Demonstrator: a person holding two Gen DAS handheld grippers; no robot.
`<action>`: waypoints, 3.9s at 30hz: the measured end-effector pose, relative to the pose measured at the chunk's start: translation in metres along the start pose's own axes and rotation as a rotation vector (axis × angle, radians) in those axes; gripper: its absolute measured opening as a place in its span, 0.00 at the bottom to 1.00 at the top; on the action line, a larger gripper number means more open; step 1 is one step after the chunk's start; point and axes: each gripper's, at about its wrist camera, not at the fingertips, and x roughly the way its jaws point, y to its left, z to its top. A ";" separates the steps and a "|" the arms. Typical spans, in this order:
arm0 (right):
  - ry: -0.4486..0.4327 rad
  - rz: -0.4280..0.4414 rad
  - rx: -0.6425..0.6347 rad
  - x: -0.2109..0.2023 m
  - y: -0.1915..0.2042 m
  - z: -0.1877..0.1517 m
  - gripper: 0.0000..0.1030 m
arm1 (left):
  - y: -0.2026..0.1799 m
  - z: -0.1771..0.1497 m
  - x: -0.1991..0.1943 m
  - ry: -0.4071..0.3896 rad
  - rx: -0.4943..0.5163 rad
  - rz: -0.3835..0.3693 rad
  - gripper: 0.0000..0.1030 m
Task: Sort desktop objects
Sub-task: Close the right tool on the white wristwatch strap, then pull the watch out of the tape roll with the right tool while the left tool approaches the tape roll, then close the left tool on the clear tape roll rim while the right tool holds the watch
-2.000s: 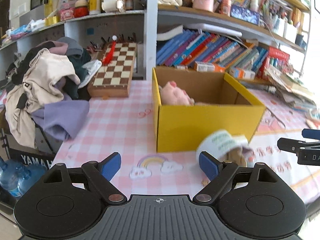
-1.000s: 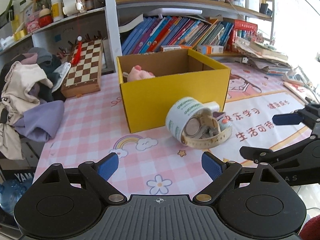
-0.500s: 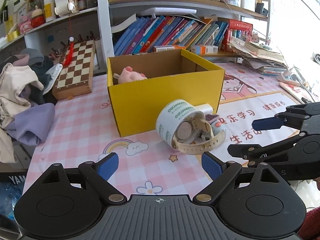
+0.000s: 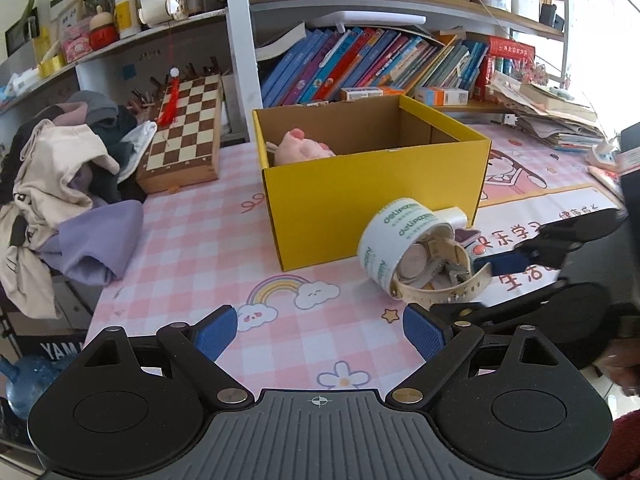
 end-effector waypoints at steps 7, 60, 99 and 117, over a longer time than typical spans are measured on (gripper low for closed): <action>-0.064 -0.011 -0.045 0.002 0.008 0.001 0.57 | -0.001 0.000 0.002 0.004 0.009 -0.007 0.89; 0.210 0.026 0.074 0.008 -0.025 -0.019 0.64 | -0.013 0.007 0.031 0.035 0.025 -0.097 0.89; 0.190 -0.066 0.070 -0.017 -0.052 -0.042 0.57 | -0.008 0.017 0.093 0.096 -0.161 -0.171 0.22; 0.164 -0.035 0.030 -0.023 -0.024 -0.039 0.57 | 0.023 0.006 0.062 0.078 -0.263 -0.158 0.04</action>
